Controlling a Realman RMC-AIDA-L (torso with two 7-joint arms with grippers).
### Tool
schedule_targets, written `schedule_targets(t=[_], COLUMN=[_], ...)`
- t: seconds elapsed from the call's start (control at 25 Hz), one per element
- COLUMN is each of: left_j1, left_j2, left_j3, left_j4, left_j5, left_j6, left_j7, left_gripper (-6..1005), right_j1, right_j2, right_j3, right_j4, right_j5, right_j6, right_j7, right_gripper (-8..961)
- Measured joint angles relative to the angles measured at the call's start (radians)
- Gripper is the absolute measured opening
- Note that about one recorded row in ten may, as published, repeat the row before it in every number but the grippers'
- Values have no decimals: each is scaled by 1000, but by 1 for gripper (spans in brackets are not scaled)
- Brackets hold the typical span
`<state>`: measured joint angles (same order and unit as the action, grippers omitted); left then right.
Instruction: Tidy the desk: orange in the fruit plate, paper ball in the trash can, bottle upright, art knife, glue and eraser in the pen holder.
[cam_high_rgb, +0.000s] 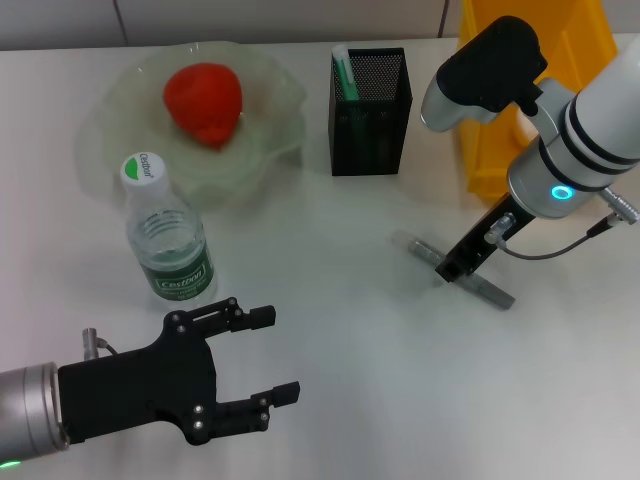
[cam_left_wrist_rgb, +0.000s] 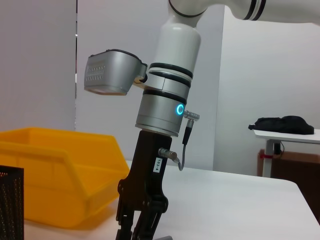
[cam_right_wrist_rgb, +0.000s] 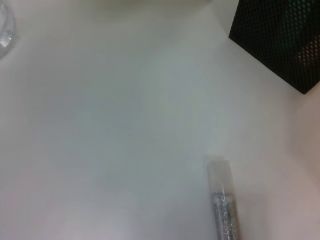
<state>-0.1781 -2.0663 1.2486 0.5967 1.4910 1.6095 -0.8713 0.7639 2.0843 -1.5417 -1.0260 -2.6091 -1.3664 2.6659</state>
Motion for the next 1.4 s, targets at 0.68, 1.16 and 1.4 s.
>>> schedule_targets(t=[0.68, 1.16, 1.4], left_j1=[0, 1, -1], left_j2=[-1, -2, -3], left_j3=[0, 0, 0], left_j4=[-3, -5, -8], left_j5=[0, 0, 0], left_j6=[8, 16, 17], left_j7=[5, 5, 5], left_gripper=[770, 770, 770], right_j1=[18, -386, -309], right_j2=[3, 2, 2], right_j3=[6, 119, 123], right_j4=[39, -438, 8], right_j5=[8, 641, 1344], right_j6=[2, 339, 531], right_j7=[-11, -520, -1300], right_gripper=[214, 139, 138])
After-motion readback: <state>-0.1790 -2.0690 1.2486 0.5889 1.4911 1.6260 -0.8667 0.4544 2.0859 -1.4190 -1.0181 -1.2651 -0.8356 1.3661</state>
